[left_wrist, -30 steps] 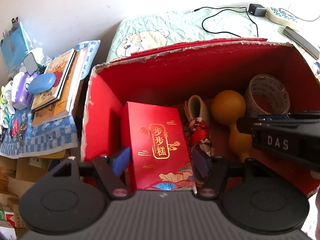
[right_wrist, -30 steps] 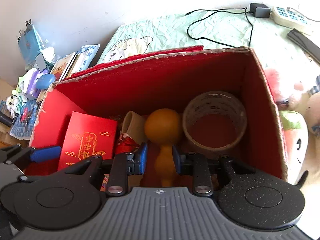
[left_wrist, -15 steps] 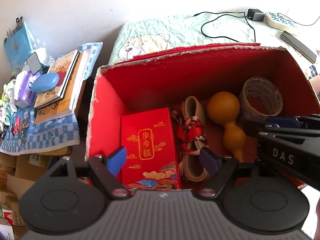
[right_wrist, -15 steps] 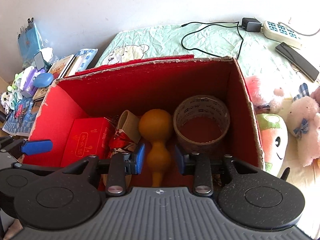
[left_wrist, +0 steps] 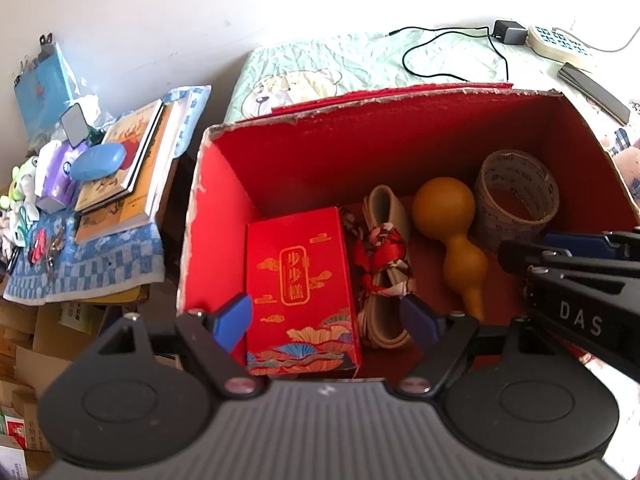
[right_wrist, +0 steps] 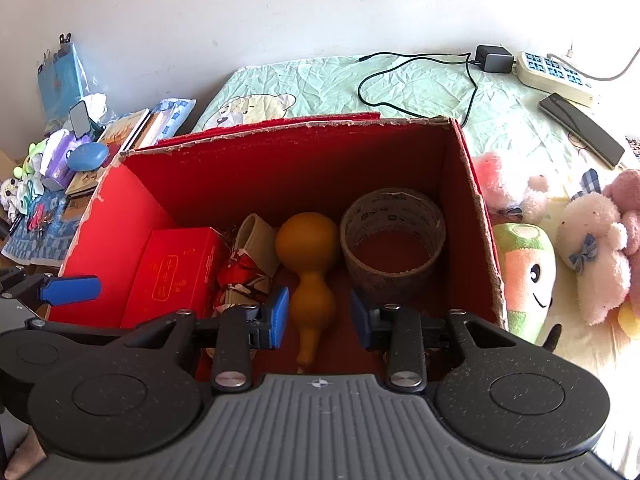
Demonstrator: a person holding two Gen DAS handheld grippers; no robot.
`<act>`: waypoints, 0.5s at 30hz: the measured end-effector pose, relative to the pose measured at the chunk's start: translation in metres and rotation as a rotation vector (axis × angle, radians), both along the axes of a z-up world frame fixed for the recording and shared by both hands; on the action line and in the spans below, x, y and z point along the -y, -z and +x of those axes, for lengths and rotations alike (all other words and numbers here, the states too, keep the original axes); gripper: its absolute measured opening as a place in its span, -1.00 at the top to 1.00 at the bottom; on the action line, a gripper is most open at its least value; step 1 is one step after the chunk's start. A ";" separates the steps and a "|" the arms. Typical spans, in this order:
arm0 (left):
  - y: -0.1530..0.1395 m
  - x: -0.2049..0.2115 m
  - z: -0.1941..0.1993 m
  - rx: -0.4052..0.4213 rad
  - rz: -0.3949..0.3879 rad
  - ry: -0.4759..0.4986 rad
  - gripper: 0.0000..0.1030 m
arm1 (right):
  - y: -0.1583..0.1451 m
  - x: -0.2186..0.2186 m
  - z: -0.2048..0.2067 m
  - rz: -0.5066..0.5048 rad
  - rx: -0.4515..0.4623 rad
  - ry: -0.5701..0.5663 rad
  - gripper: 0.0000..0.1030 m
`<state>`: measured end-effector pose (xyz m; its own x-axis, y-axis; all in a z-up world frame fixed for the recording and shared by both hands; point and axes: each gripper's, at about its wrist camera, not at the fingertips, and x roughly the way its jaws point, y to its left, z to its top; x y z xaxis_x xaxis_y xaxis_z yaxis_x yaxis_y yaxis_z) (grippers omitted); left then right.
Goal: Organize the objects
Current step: 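Raise the right gripper up out of the red box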
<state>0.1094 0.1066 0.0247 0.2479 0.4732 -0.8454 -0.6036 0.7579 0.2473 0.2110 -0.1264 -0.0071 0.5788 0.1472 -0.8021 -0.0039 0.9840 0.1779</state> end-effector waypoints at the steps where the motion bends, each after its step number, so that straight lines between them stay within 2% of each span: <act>1: 0.000 0.000 -0.001 0.002 -0.001 -0.003 -0.61 | -0.001 0.000 -0.001 -0.001 0.001 0.000 0.28; 9: -0.002 0.008 -0.017 0.013 0.005 -0.034 -0.63 | -0.006 -0.003 -0.012 -0.004 0.014 -0.003 0.28; 15: -0.017 0.012 -0.024 0.055 0.030 -0.055 -0.63 | -0.014 -0.006 -0.024 -0.023 0.036 -0.010 0.23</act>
<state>0.0851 0.0942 0.0413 0.2663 0.5123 -0.8165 -0.6570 0.7163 0.2352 0.1870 -0.1203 0.0068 0.6058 0.1351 -0.7841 -0.0200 0.9878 0.1547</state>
